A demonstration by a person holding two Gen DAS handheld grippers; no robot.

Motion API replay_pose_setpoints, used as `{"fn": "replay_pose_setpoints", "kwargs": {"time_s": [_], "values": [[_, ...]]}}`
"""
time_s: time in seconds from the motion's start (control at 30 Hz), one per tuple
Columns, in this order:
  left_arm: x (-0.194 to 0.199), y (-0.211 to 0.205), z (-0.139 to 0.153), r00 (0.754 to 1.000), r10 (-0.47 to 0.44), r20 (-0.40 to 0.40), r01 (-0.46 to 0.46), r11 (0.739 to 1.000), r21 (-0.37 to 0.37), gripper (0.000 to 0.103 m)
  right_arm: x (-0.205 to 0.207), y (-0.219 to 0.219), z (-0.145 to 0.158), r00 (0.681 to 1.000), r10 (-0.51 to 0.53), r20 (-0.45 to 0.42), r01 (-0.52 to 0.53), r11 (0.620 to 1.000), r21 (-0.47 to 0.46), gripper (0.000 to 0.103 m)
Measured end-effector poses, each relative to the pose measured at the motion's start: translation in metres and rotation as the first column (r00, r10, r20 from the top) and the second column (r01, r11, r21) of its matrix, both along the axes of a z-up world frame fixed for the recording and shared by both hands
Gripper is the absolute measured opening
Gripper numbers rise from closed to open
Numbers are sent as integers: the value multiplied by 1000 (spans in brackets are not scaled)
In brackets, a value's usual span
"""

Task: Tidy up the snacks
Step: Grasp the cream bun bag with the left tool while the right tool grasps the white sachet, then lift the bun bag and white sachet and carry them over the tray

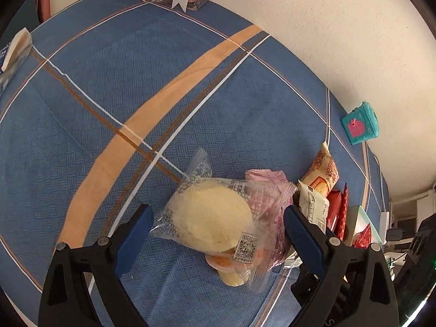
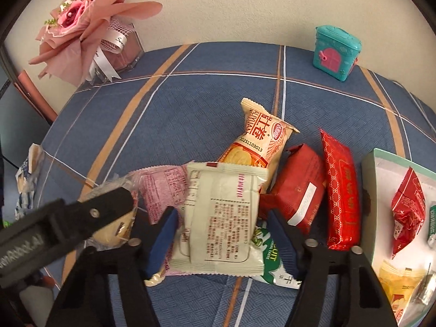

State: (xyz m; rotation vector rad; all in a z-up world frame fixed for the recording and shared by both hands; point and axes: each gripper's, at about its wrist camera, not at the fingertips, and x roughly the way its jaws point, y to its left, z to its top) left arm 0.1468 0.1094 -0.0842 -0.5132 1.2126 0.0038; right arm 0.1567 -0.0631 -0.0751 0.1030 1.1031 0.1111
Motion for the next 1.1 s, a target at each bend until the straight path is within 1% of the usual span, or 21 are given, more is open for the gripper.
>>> {"fn": "replay_pose_setpoints", "kwargs": {"time_s": [0.03, 0.1, 0.17, 0.23, 0.5, 0.53, 0.8, 0.93, 1.1], "values": [[-1, 0, 0, 1000, -1, -1, 1, 1000, 3, 92, 0, 1, 0, 1000, 4, 0, -4, 1000, 3, 61], [-2, -1, -1, 1000, 0, -2, 0, 1000, 13, 86, -1, 1, 1, 1000, 2, 2, -2, 1000, 3, 61], [-4, 0, -1, 1000, 4, 0, -4, 1000, 7, 85, -1, 1, 1, 1000, -2, 0, 2, 1000, 6, 59], [-4, 0, 0, 1000, 8, 8, -8, 1000, 8, 79, -2, 0, 2, 1000, -8, -4, 8, 1000, 10, 59], [-9, 2, 5, 999, 28, 26, -28, 1000, 10, 70, -7, -8, 6, 999, -36, -14, 37, 999, 32, 58], [-10, 2, 6, 999, 29, 29, -29, 999, 13, 64, -8, -9, 7, 999, -38, -15, 39, 999, 35, 58], [-21, 6, 15, 998, 48, 51, -49, 998, 27, 62, -19, -19, 17, 997, -69, -18, 70, 995, 68, 57], [-30, 5, 27, 996, 50, 78, -53, 998, 44, 62, -26, -26, 25, 996, -88, -17, 89, 992, 92, 57], [-38, -6, 45, 993, 35, 113, -43, 997, 68, 63, -35, -32, 35, 994, -107, -16, 108, 989, 98, 57]]}}
